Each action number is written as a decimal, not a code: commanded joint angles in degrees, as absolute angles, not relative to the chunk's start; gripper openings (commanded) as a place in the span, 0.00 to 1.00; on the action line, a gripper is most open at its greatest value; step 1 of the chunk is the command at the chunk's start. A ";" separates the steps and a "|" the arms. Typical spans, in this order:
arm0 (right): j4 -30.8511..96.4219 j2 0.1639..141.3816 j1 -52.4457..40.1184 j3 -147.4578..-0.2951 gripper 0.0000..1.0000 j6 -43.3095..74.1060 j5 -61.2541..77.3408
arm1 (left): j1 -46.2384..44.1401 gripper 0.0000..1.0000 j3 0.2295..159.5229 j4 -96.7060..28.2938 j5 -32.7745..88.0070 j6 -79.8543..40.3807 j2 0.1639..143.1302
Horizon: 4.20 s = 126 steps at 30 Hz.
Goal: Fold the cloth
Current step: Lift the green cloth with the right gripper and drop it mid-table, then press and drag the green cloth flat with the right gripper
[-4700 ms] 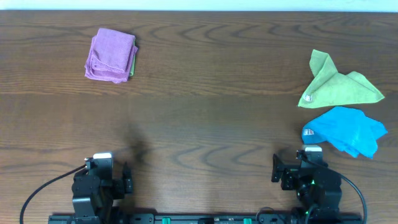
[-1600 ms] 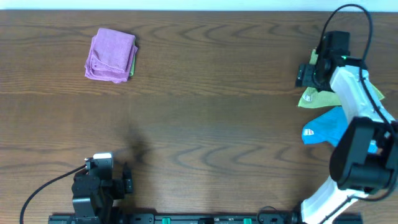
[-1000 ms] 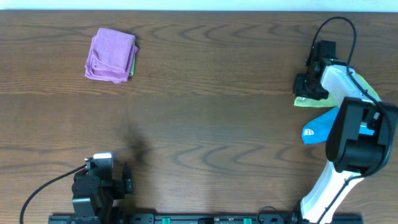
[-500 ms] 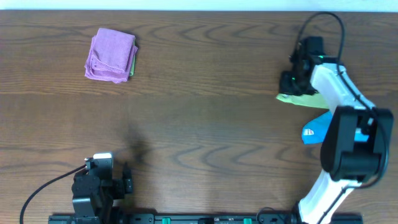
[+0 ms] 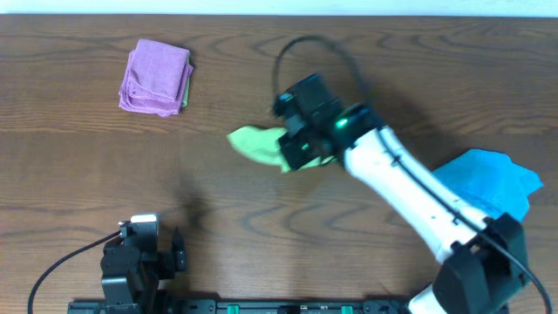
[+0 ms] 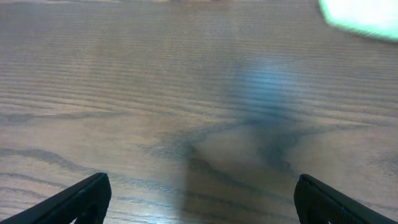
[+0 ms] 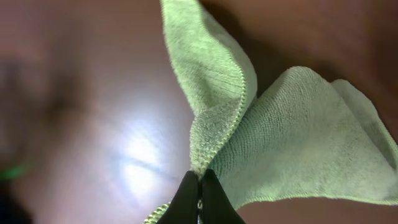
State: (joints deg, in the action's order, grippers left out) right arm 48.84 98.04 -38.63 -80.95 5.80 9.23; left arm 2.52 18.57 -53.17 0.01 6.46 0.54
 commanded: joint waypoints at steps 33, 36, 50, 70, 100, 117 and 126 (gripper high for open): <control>32.29 109.43 -26.52 -91.96 0.63 5.32 -27.07 | 2.57 0.95 18.20 -54.00 0.21 7.29 0.23; 40.40 104.57 -25.87 -91.94 0.70 8.16 -17.41 | 2.57 0.95 18.20 -54.00 0.21 7.31 0.23; 53.87 101.14 -13.06 -81.23 0.73 -1.58 39.05 | 2.57 0.95 18.20 -53.98 -2.07 7.31 0.23; 32.14 101.14 -29.23 -61.65 0.66 12.14 45.50 | 2.57 0.95 18.20 -53.67 -1.17 7.25 0.23; 4.38 101.78 -37.19 -48.45 0.60 29.74 32.32 | 2.57 0.95 18.20 -53.67 1.58 7.27 0.23; -6.72 106.54 -41.65 -48.47 0.54 35.35 27.66 | 2.57 0.95 18.20 -53.67 1.56 7.27 0.23; -13.28 106.54 -42.89 -48.49 0.50 39.16 21.69 | 2.57 0.95 18.20 -53.67 1.56 7.27 0.23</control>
